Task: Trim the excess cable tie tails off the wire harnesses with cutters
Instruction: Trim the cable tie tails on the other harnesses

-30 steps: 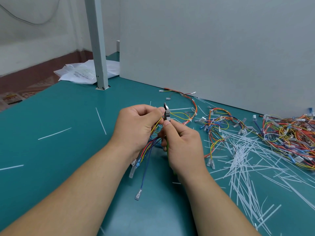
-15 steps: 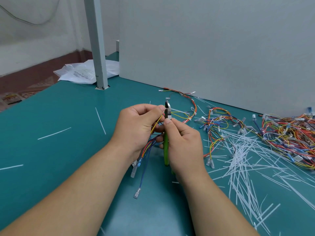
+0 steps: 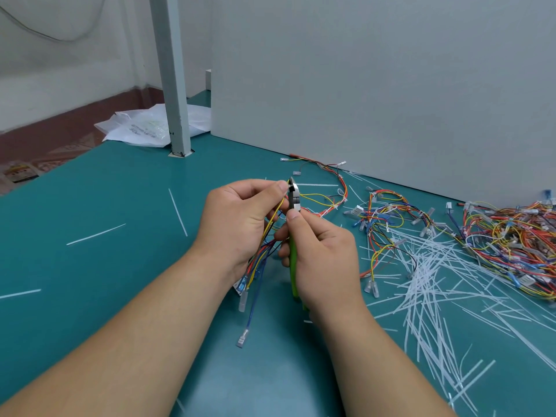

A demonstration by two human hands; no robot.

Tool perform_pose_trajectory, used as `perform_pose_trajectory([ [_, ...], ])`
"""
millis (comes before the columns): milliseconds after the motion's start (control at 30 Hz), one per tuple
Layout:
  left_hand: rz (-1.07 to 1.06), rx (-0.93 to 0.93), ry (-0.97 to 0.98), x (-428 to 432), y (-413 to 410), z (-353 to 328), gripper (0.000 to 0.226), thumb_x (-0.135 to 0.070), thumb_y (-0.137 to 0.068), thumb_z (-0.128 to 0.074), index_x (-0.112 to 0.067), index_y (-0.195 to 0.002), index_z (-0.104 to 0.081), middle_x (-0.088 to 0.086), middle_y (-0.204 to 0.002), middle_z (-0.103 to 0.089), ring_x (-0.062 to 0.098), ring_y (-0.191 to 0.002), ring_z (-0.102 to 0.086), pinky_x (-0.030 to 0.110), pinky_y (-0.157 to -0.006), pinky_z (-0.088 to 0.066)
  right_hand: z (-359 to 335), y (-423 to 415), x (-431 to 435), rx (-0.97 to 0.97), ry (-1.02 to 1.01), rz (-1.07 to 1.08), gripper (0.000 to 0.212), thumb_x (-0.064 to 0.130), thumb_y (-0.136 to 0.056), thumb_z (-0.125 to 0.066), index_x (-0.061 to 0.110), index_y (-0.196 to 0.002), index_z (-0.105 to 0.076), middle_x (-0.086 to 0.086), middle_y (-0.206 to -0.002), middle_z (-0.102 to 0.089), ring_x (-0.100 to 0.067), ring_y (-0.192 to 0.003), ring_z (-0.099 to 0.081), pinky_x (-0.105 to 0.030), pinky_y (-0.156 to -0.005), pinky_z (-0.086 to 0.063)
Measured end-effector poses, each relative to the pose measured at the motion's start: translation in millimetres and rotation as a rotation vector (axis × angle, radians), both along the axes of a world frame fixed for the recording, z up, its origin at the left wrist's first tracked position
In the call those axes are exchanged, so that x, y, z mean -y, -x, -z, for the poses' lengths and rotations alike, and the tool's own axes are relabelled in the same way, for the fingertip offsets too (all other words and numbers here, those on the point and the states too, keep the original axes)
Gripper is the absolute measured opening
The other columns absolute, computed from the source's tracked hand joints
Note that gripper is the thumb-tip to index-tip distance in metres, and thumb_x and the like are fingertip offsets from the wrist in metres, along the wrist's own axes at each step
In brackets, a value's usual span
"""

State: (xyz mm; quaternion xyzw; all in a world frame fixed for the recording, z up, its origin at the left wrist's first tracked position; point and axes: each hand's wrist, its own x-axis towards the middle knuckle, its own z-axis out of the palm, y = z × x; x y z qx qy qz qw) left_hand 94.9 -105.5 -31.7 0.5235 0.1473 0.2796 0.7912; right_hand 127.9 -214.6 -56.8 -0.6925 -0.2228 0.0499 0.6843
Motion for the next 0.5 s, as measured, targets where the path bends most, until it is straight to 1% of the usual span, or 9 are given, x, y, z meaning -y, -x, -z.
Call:
perform_pose_trajectory([
  [100,0.01,0.0,0.007,-0.4,-0.7,1.0,0.025,-0.015,-0.09,-0.075,-0.015,-0.065,-0.076,0.006,-0.063,-0.067,0.017,-0.042,-0.053,0.026,-0.041,-0.047,-0.2,0.0,-0.4,0.01,0.01,-0.005,0.03,0.022,-0.105,-0.058,0.021,-0.081,-0.075,0.002,-0.071,-0.067,-0.011,-0.059,-0.058,-0.031,-0.056,-0.048],
  [133,0.014,0.0,0.012,-0.1,-0.7,1.3,0.025,-0.015,-0.09,-0.075,-0.015,-0.065,-0.076,0.006,-0.064,-0.067,0.018,-0.042,-0.053,0.028,-0.041,-0.048,-0.1,0.4,-0.8,0.018,0.011,-0.006,0.031,0.021,-0.105,-0.057,0.024,-0.081,-0.077,0.003,-0.072,-0.069,-0.01,-0.06,-0.059,-0.028,-0.057,-0.049],
  [200,0.016,-0.002,0.012,0.1,-0.8,2.2,0.024,-0.015,-0.09,-0.075,-0.015,-0.066,-0.076,0.007,-0.065,-0.067,0.019,-0.043,-0.053,0.03,-0.042,-0.049,0.3,1.6,-1.6,0.031,0.007,-0.007,0.034,0.02,-0.106,-0.056,0.027,-0.08,-0.077,-0.001,-0.073,-0.07,-0.01,-0.062,-0.058,-0.021,-0.056,-0.048],
  [233,0.016,-0.004,0.009,-0.1,-1.1,2.4,0.024,-0.016,-0.09,-0.075,-0.015,-0.066,-0.076,0.007,-0.065,-0.067,0.019,-0.044,-0.053,0.03,-0.042,-0.05,0.2,2.0,-1.7,0.034,0.007,-0.006,0.033,0.02,-0.105,-0.056,0.025,-0.08,-0.076,-0.004,-0.072,-0.067,-0.011,-0.061,-0.056,-0.02,-0.055,-0.047],
  [300,0.006,-0.012,-0.007,-0.9,-1.6,2.6,0.023,-0.016,-0.09,-0.075,-0.015,-0.066,-0.077,0.007,-0.066,-0.068,0.019,-0.047,-0.055,0.032,-0.046,-0.051,-1.1,2.1,-1.6,0.045,0.017,-0.002,0.031,0.023,-0.104,-0.057,0.015,-0.077,-0.07,-0.008,-0.064,-0.059,-0.013,-0.057,-0.049,-0.026,-0.052,-0.042],
  [367,-0.008,-0.016,-0.024,-1.8,-1.9,2.4,0.023,-0.016,-0.09,-0.075,-0.017,-0.067,-0.077,0.005,-0.066,-0.069,0.016,-0.049,-0.057,0.032,-0.047,-0.052,-2.4,0.6,-1.3,0.068,0.029,-0.003,0.039,0.028,-0.101,-0.055,0.004,-0.071,-0.061,-0.013,-0.059,-0.05,-0.018,-0.055,-0.043,-0.034,-0.049,-0.036],
  [400,-0.013,-0.015,-0.031,-1.9,-1.7,2.2,0.024,-0.015,-0.09,-0.075,-0.017,-0.066,-0.078,0.003,-0.064,-0.069,0.014,-0.049,-0.057,0.031,-0.046,-0.052,-2.6,-0.5,-1.2,0.078,0.03,-0.004,0.042,0.029,-0.1,-0.055,0.0,-0.071,-0.057,-0.017,-0.059,-0.047,-0.02,-0.055,-0.042,-0.038,-0.049,-0.035],
  [433,-0.013,-0.013,-0.035,-1.7,-1.5,2.2,0.025,-0.014,-0.09,-0.075,-0.017,-0.066,-0.078,0.003,-0.063,-0.069,0.014,-0.048,-0.057,0.029,-0.045,-0.051,-2.8,-1.4,-1.4,0.078,0.023,-0.002,0.042,0.028,-0.101,-0.055,0.0,-0.07,-0.057,-0.019,-0.06,-0.047,-0.02,-0.054,-0.042,-0.038,-0.049,-0.035],
  [500,0.003,-0.003,-0.019,-0.3,-1.2,2.7,0.026,-0.014,-0.091,-0.074,-0.016,-0.065,-0.076,0.005,-0.063,-0.067,0.018,-0.044,-0.054,0.03,-0.043,-0.049,-2.6,-2.0,-1.9,0.042,0.006,0.01,0.038,0.023,-0.104,-0.057,0.012,-0.069,-0.066,-0.009,-0.061,-0.056,-0.016,-0.054,-0.05,-0.034,-0.051,-0.041],
])
